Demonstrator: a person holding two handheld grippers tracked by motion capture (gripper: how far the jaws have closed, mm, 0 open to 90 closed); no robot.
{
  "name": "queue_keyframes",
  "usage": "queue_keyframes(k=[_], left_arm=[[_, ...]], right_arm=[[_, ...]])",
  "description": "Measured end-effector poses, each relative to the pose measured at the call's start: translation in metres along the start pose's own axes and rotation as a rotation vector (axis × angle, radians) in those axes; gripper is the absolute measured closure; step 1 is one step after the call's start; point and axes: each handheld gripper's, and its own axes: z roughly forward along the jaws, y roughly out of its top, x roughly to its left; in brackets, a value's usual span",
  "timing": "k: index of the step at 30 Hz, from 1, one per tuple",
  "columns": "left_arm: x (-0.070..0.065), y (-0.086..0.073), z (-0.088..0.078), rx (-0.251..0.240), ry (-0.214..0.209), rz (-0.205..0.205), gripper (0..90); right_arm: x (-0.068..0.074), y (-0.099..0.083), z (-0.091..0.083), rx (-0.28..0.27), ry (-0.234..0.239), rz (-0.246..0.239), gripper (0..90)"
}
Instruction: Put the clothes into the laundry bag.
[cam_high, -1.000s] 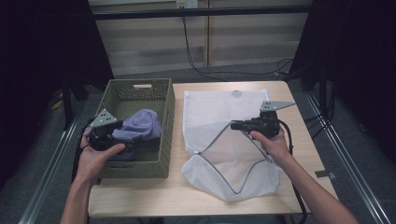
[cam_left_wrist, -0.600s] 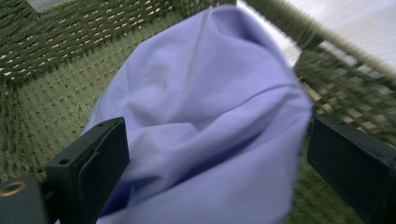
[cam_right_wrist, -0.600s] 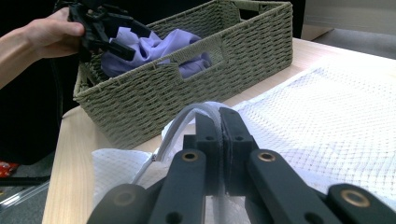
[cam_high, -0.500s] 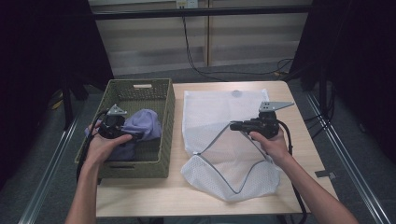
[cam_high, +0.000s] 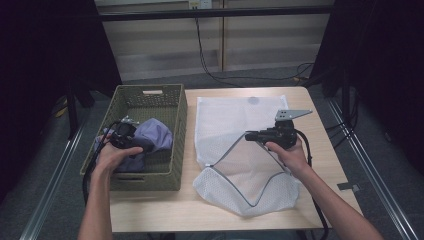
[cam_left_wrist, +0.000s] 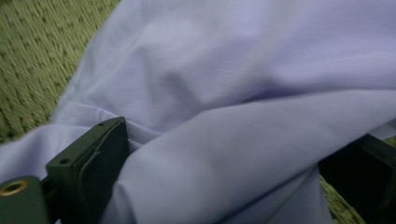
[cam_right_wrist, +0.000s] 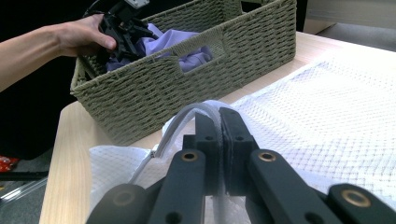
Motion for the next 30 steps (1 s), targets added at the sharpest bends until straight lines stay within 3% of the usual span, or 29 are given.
queue_keyframes(k=[1, 3, 9, 15, 17, 19, 22, 30], left_arm=[[-0.001, 0.000, 0.002, 0.025, 0.011, 0.016, 5.7], [-0.001, -0.001, 0.004, 0.020, 0.021, 0.019, 5.9], [-0.002, -0.001, 0.012, 0.086, 0.048, 0.046, 5.6], [-0.007, -0.004, 0.025, 0.221, 0.067, 0.116, 4.8], [-0.007, -0.005, 0.028, 0.213, 0.071, 0.090, 5.1], [-0.007, -0.007, 0.031, 0.238, 0.081, 0.081, 5.9], [-0.006, -0.008, 0.033, 0.269, 0.061, 0.029, 6.8], [-0.004, -0.007, 0.034, 0.287, 0.048, 0.014, 9.4]], right_arm=[[0.000, -0.001, 0.001, 0.003, -0.001, -0.002, 87.7], [-0.001, -0.001, 0.001, 0.005, -0.001, -0.001, 87.6], [-0.001, -0.001, 0.001, 0.006, -0.003, -0.003, 87.6], [0.000, -0.002, 0.001, 0.008, -0.002, -0.004, 87.6], [0.000, -0.002, 0.001, 0.008, -0.003, -0.006, 87.6], [0.000, -0.002, 0.001, 0.009, -0.005, -0.011, 87.5], [0.001, -0.002, 0.001, 0.012, -0.002, -0.007, 87.5], [0.001, -0.003, 0.001, 0.013, -0.004, -0.008, 87.4]])
